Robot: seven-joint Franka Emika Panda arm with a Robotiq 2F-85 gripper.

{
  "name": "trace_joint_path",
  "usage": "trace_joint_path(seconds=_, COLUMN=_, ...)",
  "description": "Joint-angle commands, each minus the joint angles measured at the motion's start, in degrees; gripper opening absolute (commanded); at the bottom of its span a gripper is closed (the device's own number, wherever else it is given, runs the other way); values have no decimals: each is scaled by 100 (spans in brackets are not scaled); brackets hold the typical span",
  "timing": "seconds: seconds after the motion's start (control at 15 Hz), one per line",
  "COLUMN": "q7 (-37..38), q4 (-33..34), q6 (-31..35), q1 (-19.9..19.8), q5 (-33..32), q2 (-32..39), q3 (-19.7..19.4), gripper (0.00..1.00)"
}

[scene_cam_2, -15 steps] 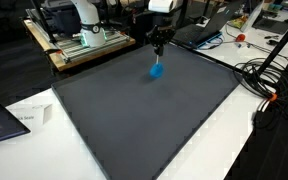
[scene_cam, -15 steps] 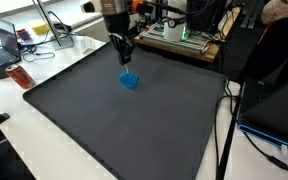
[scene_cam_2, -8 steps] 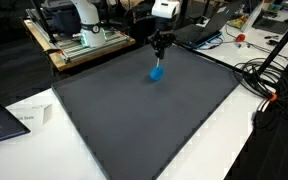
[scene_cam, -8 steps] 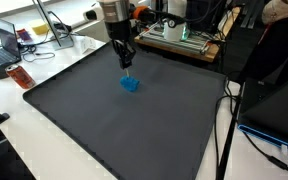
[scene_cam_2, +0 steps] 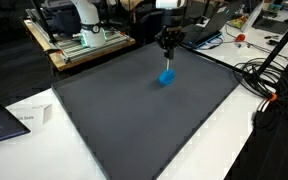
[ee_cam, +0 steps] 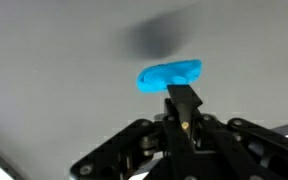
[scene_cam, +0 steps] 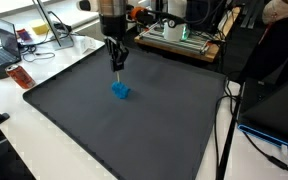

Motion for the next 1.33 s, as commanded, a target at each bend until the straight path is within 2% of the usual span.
trace_joint_path(seconds=0.0, q7=635, q4=134, q6=381, q1=186, q5=-494, q2=195, q3=-251, gripper=3)
trace_joint_path(seconds=0.2, q7=1014, q4=192, q6=466, q1=307, q5=-862, q2=411, q3=-409, gripper=3)
trace_joint_path(seconds=0.4, q7=1240, q4=215, q6=246, q1=425, q5=-1060, q2=535, q3=-507, gripper=3)
trace_joint_path(seconds=0.8, q7=1791, q4=25, q6=282, q1=718, q5=-1623, q2=327, q3=-696, gripper=3)
trace_joint_path(seconds=1.27, q7=2019, q4=-211, q6=-18, q1=786, q5=-1899, q2=-87, q3=-526, gripper=3)
